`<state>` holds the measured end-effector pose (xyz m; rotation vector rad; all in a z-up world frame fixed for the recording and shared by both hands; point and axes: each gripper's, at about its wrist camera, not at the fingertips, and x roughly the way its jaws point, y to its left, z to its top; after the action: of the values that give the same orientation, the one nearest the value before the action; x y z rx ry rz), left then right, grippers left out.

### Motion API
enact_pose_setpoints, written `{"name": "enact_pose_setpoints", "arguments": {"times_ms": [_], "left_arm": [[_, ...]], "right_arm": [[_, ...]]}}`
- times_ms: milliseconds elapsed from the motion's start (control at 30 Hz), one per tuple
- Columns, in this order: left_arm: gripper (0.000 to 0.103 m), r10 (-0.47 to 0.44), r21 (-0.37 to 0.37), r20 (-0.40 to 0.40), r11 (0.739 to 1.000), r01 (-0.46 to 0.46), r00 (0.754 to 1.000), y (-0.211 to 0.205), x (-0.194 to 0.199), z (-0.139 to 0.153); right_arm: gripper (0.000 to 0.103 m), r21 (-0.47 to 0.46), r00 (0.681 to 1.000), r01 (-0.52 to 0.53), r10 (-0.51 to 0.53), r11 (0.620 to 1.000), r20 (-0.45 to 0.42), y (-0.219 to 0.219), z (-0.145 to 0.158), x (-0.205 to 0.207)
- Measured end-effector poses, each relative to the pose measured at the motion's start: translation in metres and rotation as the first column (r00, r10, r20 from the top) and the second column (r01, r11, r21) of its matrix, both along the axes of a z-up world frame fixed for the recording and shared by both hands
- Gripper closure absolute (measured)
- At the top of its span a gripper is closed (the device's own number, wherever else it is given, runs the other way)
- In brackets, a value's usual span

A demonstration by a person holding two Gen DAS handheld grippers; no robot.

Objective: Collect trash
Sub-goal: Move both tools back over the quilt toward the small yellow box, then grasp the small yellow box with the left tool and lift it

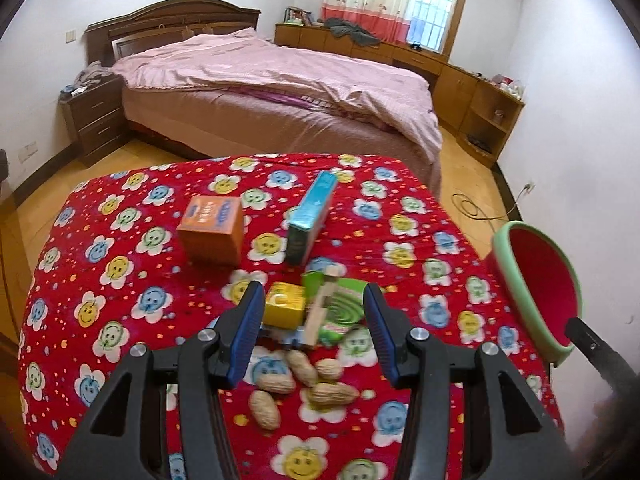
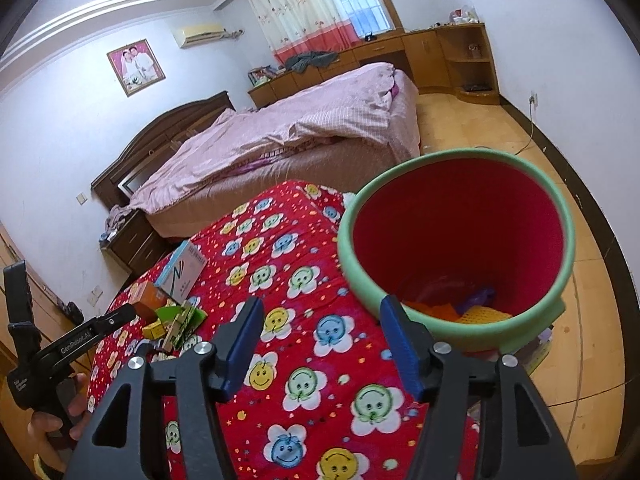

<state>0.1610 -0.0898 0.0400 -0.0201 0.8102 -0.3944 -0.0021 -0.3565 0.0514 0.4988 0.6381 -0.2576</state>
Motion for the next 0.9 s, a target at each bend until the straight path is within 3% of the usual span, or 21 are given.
{"name": "enact_pose_setpoints", "arguments": {"times_ms": [667,800,900], "left_arm": [[0.052,-0.024,0.056,-0.081,0.998,0.029,0.996,0.000,0.034,-0.044],[0.072,-0.036,0.043,-0.090,0.998,0.040,0.995,0.000,0.036,-0.047],[0.074,-0.037,0.025,-0.098,0.999,0.040,0.994,0.002,0.036,-0.047]], "right_arm": [[0.040,0.011,0.995,-0.038,0.039,0.999,-0.088,0.012,-0.027,0.030],[0.040,0.015,0.995,-0.042,0.044,0.999,-0.095,0.012,-0.029,0.031],[0.040,0.017,0.994,-0.045,0.047,0.999,-0.097,0.012,-0.030,0.032]]}}
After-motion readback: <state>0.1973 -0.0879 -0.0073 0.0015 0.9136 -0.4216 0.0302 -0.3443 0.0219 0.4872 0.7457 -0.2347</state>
